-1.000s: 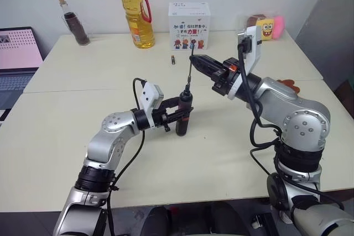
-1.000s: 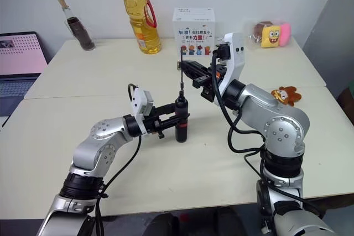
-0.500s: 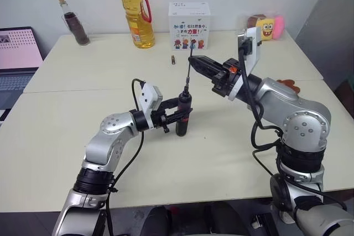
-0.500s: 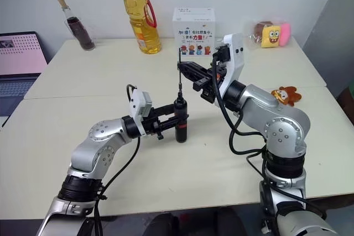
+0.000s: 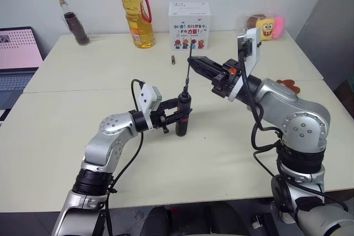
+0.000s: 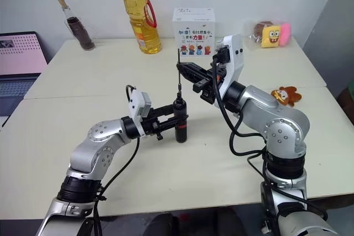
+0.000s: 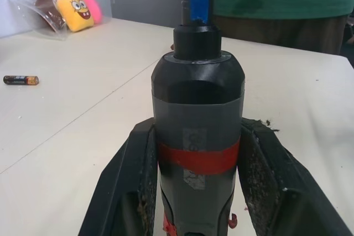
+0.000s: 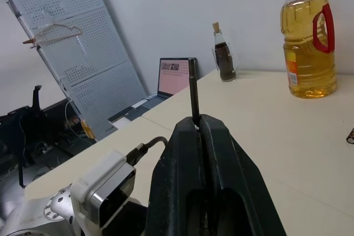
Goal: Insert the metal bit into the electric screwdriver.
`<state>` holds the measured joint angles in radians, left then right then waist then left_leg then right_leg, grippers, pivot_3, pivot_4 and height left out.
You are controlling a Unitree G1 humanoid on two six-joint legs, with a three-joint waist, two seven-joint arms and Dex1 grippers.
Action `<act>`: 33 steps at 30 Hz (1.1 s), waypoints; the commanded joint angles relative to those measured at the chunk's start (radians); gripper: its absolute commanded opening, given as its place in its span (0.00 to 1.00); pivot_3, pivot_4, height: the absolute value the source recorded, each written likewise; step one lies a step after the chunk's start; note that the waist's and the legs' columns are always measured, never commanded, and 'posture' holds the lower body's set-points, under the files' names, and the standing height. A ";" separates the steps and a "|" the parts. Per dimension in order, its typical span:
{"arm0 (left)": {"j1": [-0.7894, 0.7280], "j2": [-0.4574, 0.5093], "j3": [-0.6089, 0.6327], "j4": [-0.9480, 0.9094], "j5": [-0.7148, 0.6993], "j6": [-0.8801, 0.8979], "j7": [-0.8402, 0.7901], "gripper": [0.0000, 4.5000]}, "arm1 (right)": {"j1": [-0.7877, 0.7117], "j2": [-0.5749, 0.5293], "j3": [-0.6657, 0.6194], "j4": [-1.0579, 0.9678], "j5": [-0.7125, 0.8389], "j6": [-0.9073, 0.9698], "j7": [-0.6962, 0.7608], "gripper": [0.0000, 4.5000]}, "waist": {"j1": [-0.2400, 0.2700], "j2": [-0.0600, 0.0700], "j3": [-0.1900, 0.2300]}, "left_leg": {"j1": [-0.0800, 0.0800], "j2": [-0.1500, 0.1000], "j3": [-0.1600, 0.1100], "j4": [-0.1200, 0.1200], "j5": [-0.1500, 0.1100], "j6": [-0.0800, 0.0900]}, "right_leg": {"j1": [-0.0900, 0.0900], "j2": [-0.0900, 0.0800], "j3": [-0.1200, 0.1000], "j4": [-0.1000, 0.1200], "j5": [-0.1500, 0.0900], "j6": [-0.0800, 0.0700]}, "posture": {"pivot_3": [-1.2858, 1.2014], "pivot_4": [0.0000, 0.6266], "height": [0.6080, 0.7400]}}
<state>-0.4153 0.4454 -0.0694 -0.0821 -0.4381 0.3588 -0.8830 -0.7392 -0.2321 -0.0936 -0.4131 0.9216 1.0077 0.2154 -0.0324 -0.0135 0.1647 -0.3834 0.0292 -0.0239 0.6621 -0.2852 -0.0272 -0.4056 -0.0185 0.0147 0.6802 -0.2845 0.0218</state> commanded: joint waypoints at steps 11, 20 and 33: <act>0.025 0.017 0.001 -0.005 0.013 0.033 0.006 0.37 | -0.015 0.011 0.013 -0.029 0.004 -0.026 -0.001 0.01 | 0.000 0.000 0.000 | 0.000 0.000 0.000 0.000 0.000 0.000 | 0.000 0.000 0.000 0.000 0.000 0.000 | 0.52 0.24 1.00; 0.025 0.017 0.004 -0.007 0.013 0.037 0.007 0.37 | -0.020 0.010 0.029 -0.026 0.002 -0.035 0.006 0.01 | 0.000 0.000 0.000 | 0.000 0.000 0.000 0.000 0.000 0.000 | 0.000 0.000 0.000 0.000 0.000 0.000 | 0.52 0.24 1.00; 0.033 0.017 0.008 -0.016 0.014 0.043 0.009 0.37 | -0.017 0.027 0.051 -0.014 -0.013 -0.054 0.010 0.01 | 0.000 0.000 0.000 | 0.000 0.000 0.000 0.000 0.000 0.000 | 0.000 0.000 0.000 0.000 0.000 0.000 | 0.52 0.24 1.00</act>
<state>-0.4030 0.4457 -0.0535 -0.1023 -0.4405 0.3819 -0.8789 -0.7404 -0.2115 -0.0460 -0.4102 0.9059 0.9740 0.2157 -0.0323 -0.0135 0.1647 -0.3834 0.0293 -0.0239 0.6618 -0.2852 -0.0272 -0.4056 -0.0186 0.0147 0.6800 -0.2845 0.0219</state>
